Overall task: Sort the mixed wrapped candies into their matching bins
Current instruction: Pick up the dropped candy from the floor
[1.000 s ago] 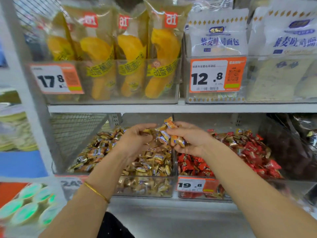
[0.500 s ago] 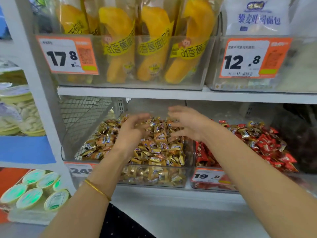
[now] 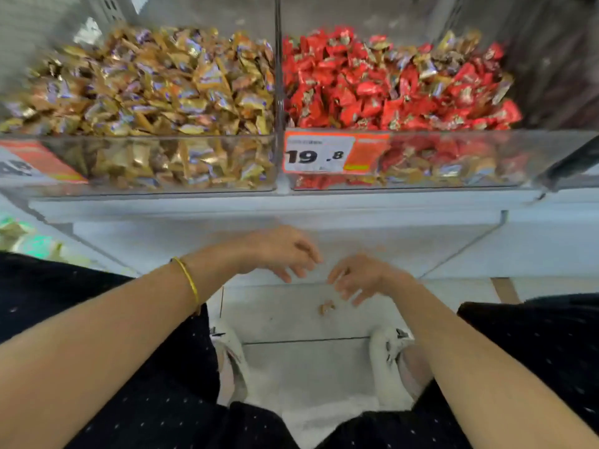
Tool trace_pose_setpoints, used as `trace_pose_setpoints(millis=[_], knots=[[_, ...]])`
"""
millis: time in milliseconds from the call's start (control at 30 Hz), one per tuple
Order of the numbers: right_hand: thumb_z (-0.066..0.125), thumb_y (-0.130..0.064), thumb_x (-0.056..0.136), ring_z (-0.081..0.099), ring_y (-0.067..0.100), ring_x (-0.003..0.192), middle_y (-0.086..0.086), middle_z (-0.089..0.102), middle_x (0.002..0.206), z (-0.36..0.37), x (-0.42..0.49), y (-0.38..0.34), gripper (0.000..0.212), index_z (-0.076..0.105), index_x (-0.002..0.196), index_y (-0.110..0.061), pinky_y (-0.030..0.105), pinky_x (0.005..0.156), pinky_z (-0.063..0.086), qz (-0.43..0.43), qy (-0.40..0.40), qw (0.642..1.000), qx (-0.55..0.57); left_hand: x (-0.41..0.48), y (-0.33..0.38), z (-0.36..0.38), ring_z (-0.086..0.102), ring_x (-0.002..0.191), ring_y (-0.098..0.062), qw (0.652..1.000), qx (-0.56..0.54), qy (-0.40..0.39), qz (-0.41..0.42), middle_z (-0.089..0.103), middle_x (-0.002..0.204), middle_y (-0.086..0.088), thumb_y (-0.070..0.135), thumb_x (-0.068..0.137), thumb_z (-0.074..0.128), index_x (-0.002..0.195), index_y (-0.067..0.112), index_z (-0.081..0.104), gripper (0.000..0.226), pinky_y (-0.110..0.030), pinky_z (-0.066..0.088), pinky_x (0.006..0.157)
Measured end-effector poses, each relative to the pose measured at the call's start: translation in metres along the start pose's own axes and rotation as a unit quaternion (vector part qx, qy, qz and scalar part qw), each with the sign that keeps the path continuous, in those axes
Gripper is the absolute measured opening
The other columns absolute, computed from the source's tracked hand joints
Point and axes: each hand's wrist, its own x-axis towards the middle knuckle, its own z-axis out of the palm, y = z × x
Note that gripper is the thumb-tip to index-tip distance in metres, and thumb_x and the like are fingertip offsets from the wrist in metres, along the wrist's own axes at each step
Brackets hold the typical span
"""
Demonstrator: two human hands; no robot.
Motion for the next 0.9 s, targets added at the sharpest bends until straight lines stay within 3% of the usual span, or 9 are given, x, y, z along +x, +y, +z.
trace_pose_setpoints(millis=[100, 167, 233, 267, 333, 500, 633, 767, 900], knots=[[0.059, -0.004, 0.085, 0.053, 0.021, 0.08, 0.003, 0.051, 0.089, 0.027, 0.059, 0.054, 0.029, 0.059, 0.114, -0.007, 0.027, 0.061, 0.047, 0.002, 0.085, 0.996, -0.005, 0.022, -0.021, 0.004, 0.057, 0.09, -0.017, 0.999, 0.009, 0.012, -0.047, 0.06, 0.111, -0.01, 0.009, 0.093, 0.051, 0.111, 0.008, 0.059, 0.019, -0.026, 0.05, 0.073], [0.067, -0.01, 0.083, 0.054, 0.023, 0.092, 0.005, 0.052, 0.105, 0.041, 0.085, 0.073, 0.037, 0.059, 0.119, -0.008, 0.026, 0.066, 0.044, -0.009, 0.111, 0.993, -0.044, 0.029, -0.033, -0.001, 0.057, 0.091, -0.017, 0.997, 0.009, 0.013, -0.075, 0.059, 0.113, -0.011, 0.01, 0.093, 0.051, 0.109, 0.011, 0.058, 0.017, -0.025, 0.049, 0.071], [0.07, -0.016, 0.081, 0.056, 0.025, 0.106, 0.007, 0.05, 0.122, 0.05, 0.111, 0.083, 0.041, 0.059, 0.121, -0.013, 0.025, 0.082, 0.042, -0.016, 0.112, 0.988, -0.104, 0.033, -0.041, -0.01, 0.058, 0.09, -0.017, 0.995, -0.009, 0.028, -0.098, 0.06, 0.111, -0.011, 0.01, 0.093, 0.053, 0.106, 0.011, 0.059, 0.015, -0.024, 0.049, 0.071], [0.069, -0.019, 0.08, 0.058, 0.026, 0.105, 0.006, 0.051, 0.122, 0.054, 0.123, 0.088, 0.04, 0.06, 0.119, -0.017, 0.025, 0.084, 0.043, -0.007, 0.106, 0.987, -0.12, 0.034, -0.043, -0.013, 0.059, 0.089, -0.017, 0.993, -0.021, 0.039, -0.106, 0.061, 0.109, -0.01, 0.009, 0.092, 0.054, 0.107, 0.01, 0.06, 0.016, -0.024, 0.049, 0.071], [0.061, -0.026, 0.082, 0.06, 0.026, 0.095, 0.005, 0.052, 0.117, 0.06, 0.14, 0.096, 0.033, 0.061, 0.114, -0.021, 0.029, 0.082, 0.049, 0.02, 0.107, 0.982, -0.157, 0.034, -0.044, -0.018, 0.06, 0.089, -0.016, 0.992, -0.03, 0.051, -0.115, 0.063, 0.105, -0.007, 0.009, 0.092, 0.055, 0.108, 0.007, 0.062, 0.018, -0.023, 0.049, 0.071], [0.051, -0.021, 0.091, 0.053, 0.032, 0.106, 0.008, 0.042, 0.125, 0.072, 0.149, 0.114, 0.024, 0.055, 0.114, -0.016, 0.039, 0.087, 0.047, -0.007, 0.103, 0.946, -0.307, 0.035, -0.045, -0.021, 0.061, 0.092, -0.017, 0.99, -0.045, 0.041, -0.128, 0.063, 0.108, -0.007, 0.01, 0.093, 0.052, 0.11, 0.009, 0.061, 0.019, -0.023, 0.049, 0.072], [0.049, -0.014, 0.092, 0.053, 0.034, 0.109, 0.014, 0.046, 0.123, 0.073, 0.149, 0.114, 0.011, 0.044, 0.099, -0.009, 0.037, 0.086, 0.044, 0.017, 0.105, 0.95, -0.295, 0.031, -0.047, -0.022, 0.062, 0.09, -0.016, 0.989, -0.051, 0.037, -0.131, 0.064, 0.106, -0.006, 0.012, 0.093, 0.052, 0.108, 0.012, 0.061, 0.017, -0.024, 0.05, 0.073], [0.056, -0.032, 0.09, 0.058, 0.035, 0.102, 0.011, 0.04, 0.122, 0.076, 0.143, 0.116, 0.039, 0.043, 0.121, -0.012, 0.04, 0.085, 0.048, 0.01, 0.123, 0.96, -0.252, 0.023, -0.043, -0.02, 0.063, 0.088, -0.014, 0.99, -0.046, 0.031, -0.132, 0.063, 0.107, -0.004, 0.012, 0.093, 0.053, 0.104, 0.018, 0.06, 0.014, -0.021, 0.051, 0.071], [0.048, -0.03, 0.092, 0.058, 0.036, 0.1, 0.012, 0.038, 0.124, 0.099, 0.149, 0.116, 0.037, 0.04, 0.125, -0.015, 0.039, 0.082, 0.048, 0.007, 0.107, 0.961, -0.256, 0.018, -0.039, -0.012, 0.063, 0.098, -0.016, 0.993, -0.044, 0.013, -0.113, 0.063, 0.11, -0.003, 0.014, 0.094, 0.05, 0.111, 0.017, 0.059, 0.02, -0.025, 0.052, 0.08]])
